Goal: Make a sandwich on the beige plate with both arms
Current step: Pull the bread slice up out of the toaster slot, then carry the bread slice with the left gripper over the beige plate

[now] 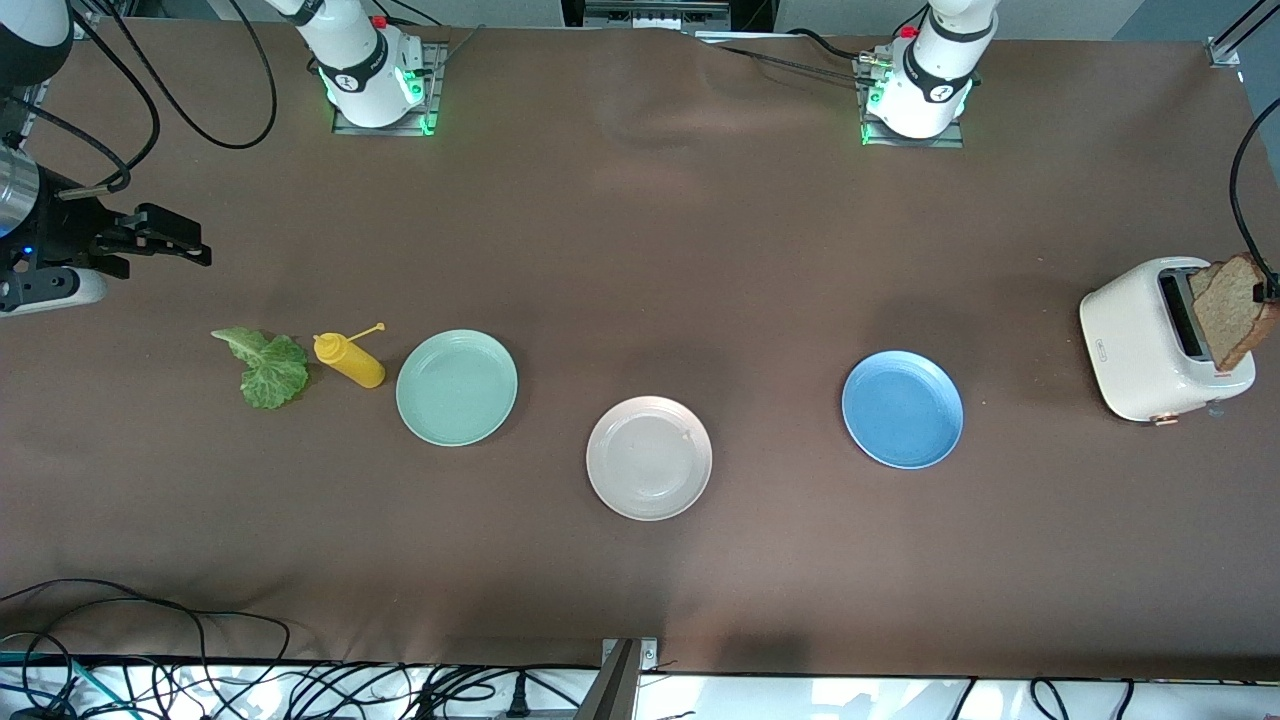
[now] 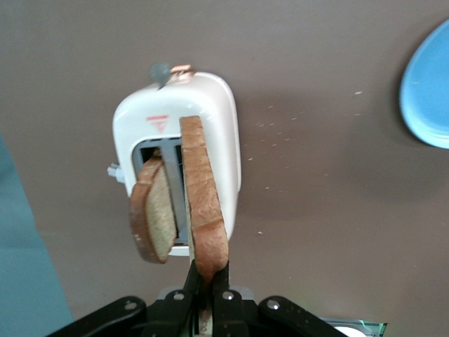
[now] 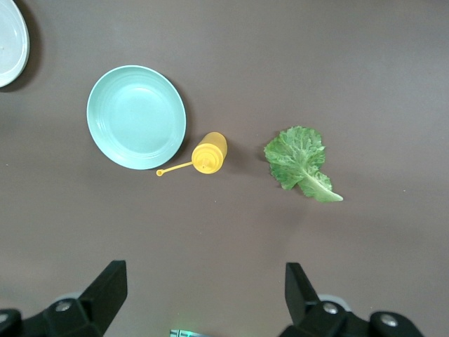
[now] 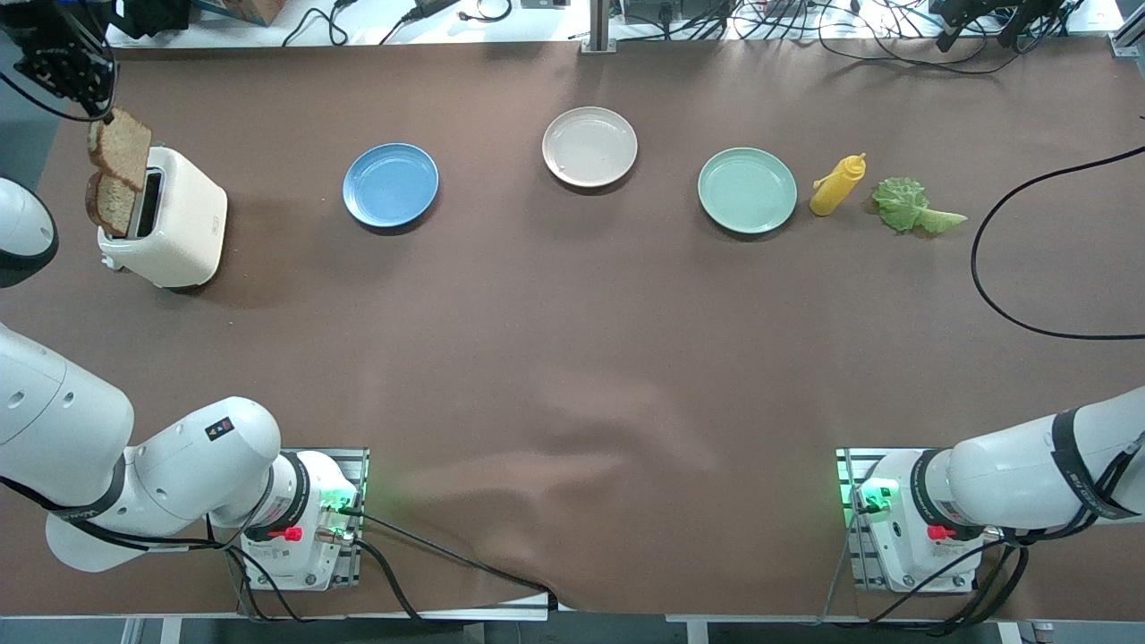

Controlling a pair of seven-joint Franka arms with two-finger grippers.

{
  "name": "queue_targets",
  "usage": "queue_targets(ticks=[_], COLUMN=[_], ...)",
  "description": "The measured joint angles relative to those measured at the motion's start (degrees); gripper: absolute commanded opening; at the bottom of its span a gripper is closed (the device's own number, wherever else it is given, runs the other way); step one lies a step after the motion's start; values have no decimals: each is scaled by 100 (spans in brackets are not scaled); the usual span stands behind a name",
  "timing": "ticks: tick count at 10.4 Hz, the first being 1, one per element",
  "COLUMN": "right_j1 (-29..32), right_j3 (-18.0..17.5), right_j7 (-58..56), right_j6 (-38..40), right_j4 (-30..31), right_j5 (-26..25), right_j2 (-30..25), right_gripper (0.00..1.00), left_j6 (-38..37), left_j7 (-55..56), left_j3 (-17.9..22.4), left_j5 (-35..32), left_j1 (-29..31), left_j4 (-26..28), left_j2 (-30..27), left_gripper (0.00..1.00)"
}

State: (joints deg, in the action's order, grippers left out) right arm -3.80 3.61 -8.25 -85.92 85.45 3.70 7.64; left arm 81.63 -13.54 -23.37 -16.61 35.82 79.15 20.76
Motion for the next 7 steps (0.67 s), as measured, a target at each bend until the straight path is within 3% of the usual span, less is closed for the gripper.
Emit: queue_targets(ticks=[4,7], right_j1=[0,0], right_j3=[0,-1], right_j7=[0,1], right_j6=[0,-1], right_j4=[0,2], right_j5=[-1,-1], right_j2=[1,2], right_gripper=[100,100], left_j6=[-54,514], left_j7=[1886,3456], left_j3=[-822,-898], left_j5=[1154,2028], left_j1=[-164,-1031], left_j4=[70,115], left_j2=[36,363], left_gripper=[0,0])
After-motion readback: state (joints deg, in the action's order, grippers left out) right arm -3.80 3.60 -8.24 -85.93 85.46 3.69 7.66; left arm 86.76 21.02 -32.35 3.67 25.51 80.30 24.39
